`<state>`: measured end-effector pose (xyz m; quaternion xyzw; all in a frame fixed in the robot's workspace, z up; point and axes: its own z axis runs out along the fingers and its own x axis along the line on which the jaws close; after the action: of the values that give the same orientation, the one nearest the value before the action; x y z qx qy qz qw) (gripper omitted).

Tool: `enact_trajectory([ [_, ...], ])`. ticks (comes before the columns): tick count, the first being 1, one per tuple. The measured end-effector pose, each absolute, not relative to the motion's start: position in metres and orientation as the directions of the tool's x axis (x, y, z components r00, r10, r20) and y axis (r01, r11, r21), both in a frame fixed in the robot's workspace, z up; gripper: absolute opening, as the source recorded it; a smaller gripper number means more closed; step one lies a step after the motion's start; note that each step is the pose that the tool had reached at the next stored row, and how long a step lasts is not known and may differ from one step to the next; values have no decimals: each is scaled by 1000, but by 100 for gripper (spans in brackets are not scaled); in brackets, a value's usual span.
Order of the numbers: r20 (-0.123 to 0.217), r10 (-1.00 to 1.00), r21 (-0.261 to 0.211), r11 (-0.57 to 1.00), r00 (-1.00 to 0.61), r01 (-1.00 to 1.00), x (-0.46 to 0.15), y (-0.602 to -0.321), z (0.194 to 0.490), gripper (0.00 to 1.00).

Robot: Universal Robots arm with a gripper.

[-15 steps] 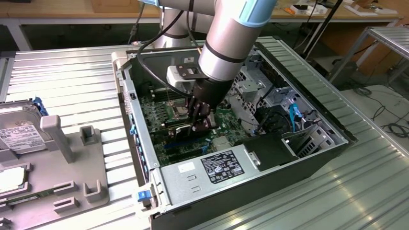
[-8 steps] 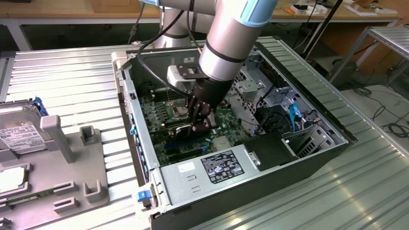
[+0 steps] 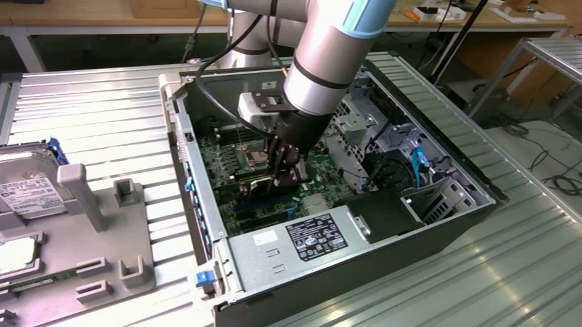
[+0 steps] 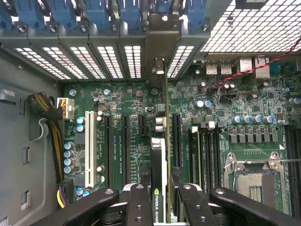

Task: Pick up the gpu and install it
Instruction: 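Insert the gpu into the slot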

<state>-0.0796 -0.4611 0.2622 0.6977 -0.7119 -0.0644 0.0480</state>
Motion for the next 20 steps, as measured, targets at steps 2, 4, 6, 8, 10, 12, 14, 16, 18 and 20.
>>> enact_trajectory([
  [2,-19,-1000,159,17,-20,-987,-80,-461,262,27],
  [4,-18,-1000,159,17,-20,-987,-80,-461,262,27],
  [6,-18,-1000,159,17,-20,-987,-80,-461,262,27],
  [8,-18,-1000,159,17,-20,-987,-81,-461,262,27],
  [10,-18,-1000,159,17,-20,-987,-82,-461,262,27],
  [12,-18,-1000,159,17,-20,-987,-82,-461,261,27],
  [14,-18,-1000,158,17,-20,-987,-82,-461,258,27],
  [16,-18,-1000,158,17,-20,-987,-82,-461,257,27],
  [18,-18,-1000,158,17,-20,-987,-82,-461,257,27],
  [20,-18,-1000,158,17,-20,-987,-82,-461,257,27],
])
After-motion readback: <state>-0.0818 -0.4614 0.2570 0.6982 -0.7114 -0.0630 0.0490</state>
